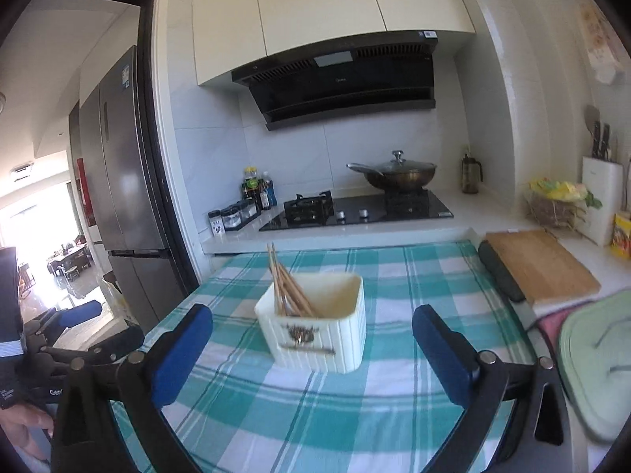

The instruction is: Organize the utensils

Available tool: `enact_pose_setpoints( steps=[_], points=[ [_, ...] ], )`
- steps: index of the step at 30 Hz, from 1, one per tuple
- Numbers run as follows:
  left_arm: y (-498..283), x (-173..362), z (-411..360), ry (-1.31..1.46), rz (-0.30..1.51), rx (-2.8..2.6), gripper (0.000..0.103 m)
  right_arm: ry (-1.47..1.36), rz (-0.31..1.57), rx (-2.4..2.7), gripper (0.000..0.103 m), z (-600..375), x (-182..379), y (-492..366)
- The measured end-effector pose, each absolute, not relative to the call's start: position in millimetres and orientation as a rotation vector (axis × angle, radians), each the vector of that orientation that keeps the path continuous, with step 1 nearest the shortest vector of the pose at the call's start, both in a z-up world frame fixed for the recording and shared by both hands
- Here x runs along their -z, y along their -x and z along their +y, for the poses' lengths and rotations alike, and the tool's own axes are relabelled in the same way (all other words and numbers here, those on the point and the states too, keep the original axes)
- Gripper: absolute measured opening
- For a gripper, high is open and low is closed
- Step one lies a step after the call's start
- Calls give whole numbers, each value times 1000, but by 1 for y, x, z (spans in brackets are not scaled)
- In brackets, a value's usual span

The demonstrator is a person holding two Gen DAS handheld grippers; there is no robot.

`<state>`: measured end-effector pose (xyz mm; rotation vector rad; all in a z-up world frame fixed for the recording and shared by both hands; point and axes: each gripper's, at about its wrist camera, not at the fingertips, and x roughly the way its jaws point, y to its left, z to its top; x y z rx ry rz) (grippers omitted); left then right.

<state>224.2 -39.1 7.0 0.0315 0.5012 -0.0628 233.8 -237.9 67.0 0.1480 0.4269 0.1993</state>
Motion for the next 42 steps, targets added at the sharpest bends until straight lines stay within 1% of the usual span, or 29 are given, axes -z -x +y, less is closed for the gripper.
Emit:
enact_pose_setpoints(
  steps=[4,7,12,17,42],
  points=[
    [-205,-12,-45,-3,535,106,103,-145,487,-223,103,-232,-54,-201],
    [-194,-24,-46,28,523,100,103,-118,502,-190,103,-227,-69,-186],
    [-178,-42,-44,0,475,30,103,-31,473,-131,103,-215,-97,-166],
    [-168,-45,-36,11,492,16,103,30,435,-119,103,-201,-114,-150],
    [-164,-42,-35,-16,535,-49,103,1,452,-133,103,-194,-112,-148]
  ],
)
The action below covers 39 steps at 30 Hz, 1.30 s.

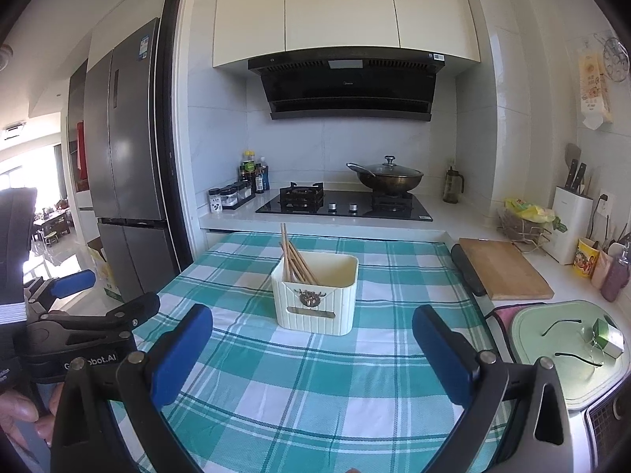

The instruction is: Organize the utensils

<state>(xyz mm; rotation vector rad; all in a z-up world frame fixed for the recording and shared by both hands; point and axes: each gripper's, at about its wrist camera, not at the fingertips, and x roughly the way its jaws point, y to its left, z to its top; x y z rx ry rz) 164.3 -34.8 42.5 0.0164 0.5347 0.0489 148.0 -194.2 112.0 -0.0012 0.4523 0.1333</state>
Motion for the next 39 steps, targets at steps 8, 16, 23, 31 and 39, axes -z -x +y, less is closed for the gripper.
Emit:
enact_pose_setpoints(
  steps=[8,16,23,31,39],
  points=[
    [-165,-41,-35,-21,540,-55,103,7,460,-141,103,-193,-111,-149],
    [-167,-41,-33,-20,536,-57,103,17,473,-145,103,-189,-110,-153],
    [-167,-41,-34,-21,540,-57,103,23,470,-153,103,-187,-110,-153],
    [-168,-41,-34,-22,540,-56,103,37,466,-149,103,-185,-110,-152],
    [-168,-42,-35,-21,540,-56,103,42,471,-157,103,-182,-109,-152]
  ],
)
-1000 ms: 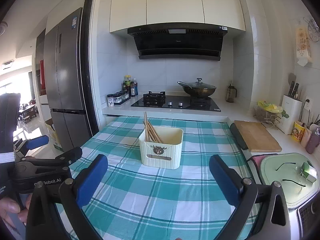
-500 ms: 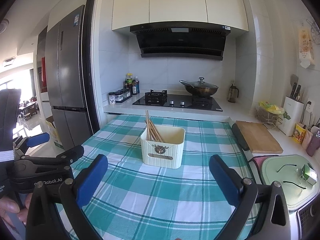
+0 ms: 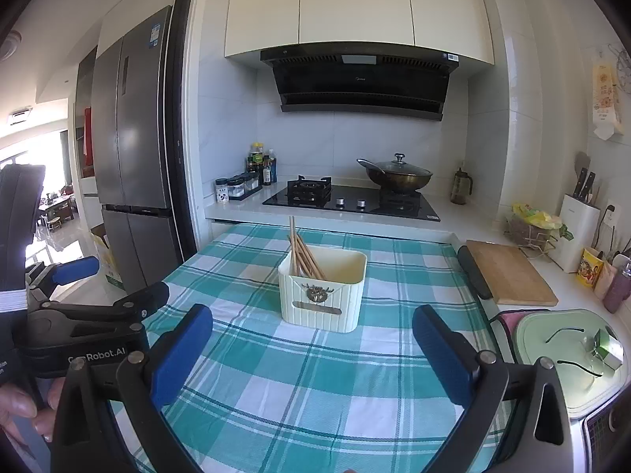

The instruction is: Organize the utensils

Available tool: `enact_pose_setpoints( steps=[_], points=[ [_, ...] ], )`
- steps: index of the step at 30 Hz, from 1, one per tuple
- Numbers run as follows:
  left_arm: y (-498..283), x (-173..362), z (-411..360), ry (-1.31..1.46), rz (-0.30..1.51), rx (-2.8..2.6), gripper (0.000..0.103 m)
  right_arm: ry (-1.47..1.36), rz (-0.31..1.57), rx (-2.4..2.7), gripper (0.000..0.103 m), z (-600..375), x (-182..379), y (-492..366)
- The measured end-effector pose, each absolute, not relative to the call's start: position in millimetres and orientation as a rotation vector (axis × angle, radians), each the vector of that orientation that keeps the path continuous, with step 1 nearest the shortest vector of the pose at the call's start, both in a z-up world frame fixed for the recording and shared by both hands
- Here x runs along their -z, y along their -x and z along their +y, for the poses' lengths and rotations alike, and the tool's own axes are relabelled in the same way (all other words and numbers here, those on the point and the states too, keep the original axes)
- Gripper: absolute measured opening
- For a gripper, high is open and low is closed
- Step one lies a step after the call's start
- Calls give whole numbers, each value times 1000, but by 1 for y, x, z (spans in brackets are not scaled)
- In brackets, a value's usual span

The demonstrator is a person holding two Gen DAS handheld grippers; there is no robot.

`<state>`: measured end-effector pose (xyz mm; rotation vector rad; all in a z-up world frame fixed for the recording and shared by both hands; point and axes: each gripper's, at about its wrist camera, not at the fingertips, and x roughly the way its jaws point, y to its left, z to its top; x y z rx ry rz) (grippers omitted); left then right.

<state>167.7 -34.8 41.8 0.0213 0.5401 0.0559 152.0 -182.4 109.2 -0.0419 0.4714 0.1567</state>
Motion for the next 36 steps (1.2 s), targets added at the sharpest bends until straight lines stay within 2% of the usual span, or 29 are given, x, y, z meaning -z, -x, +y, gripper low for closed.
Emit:
enact_pose_setpoints(
  steps=[36],
  points=[
    [-171,-31,-33,-23,533,-86,103,37,489,-144,103,-187,-102,-154]
  ],
)
